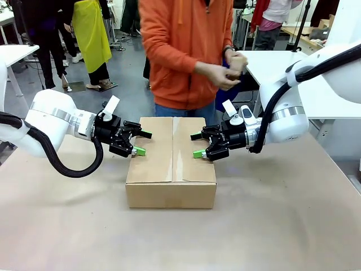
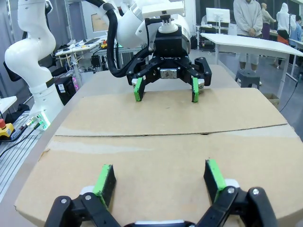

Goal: Pack the gift set into the box.
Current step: Press and hold the closed box until the human finishes sealing it.

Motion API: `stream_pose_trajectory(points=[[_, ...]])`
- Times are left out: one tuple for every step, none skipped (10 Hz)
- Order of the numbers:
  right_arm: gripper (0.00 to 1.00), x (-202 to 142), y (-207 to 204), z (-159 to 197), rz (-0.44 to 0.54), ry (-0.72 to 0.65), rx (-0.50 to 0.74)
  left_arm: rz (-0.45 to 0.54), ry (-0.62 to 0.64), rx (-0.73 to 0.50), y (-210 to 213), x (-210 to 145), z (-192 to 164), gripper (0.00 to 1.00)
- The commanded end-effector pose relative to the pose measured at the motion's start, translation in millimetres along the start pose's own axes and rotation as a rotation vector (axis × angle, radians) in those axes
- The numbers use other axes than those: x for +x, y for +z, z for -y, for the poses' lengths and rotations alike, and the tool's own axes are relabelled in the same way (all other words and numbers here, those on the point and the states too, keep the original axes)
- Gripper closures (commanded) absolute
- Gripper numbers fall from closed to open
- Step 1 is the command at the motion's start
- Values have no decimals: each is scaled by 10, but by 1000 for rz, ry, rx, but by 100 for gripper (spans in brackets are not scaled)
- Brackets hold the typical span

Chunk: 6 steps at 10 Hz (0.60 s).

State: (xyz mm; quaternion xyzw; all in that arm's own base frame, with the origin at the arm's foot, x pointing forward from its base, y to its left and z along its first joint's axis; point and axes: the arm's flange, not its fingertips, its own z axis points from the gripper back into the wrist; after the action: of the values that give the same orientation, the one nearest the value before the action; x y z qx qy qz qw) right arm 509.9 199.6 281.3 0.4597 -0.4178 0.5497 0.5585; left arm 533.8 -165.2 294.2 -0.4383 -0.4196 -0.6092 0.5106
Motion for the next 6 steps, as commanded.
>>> stream_pose_trajectory(points=[[0,-22,-17,-6,-9,-9,0,-3,-12,1,-6,-12,18,0],[0,-22,-17,-6,-9,-9,0,-3,-12,1,-6,-12,18,0],[0,-22,-17,-6,-9,-9,0,-3,-12,1,-6,-12,18,0],[0,-22,-17,-6,-9,-9,0,-3,-12,1,-6,-12,18,0],[0,-22,-17,-6,-9,-9,0,-3,-12,1,-6,-12,18,0],[0,-22,-17,-6,-9,-9,0,-3,-12,1,-6,-12,18,0]])
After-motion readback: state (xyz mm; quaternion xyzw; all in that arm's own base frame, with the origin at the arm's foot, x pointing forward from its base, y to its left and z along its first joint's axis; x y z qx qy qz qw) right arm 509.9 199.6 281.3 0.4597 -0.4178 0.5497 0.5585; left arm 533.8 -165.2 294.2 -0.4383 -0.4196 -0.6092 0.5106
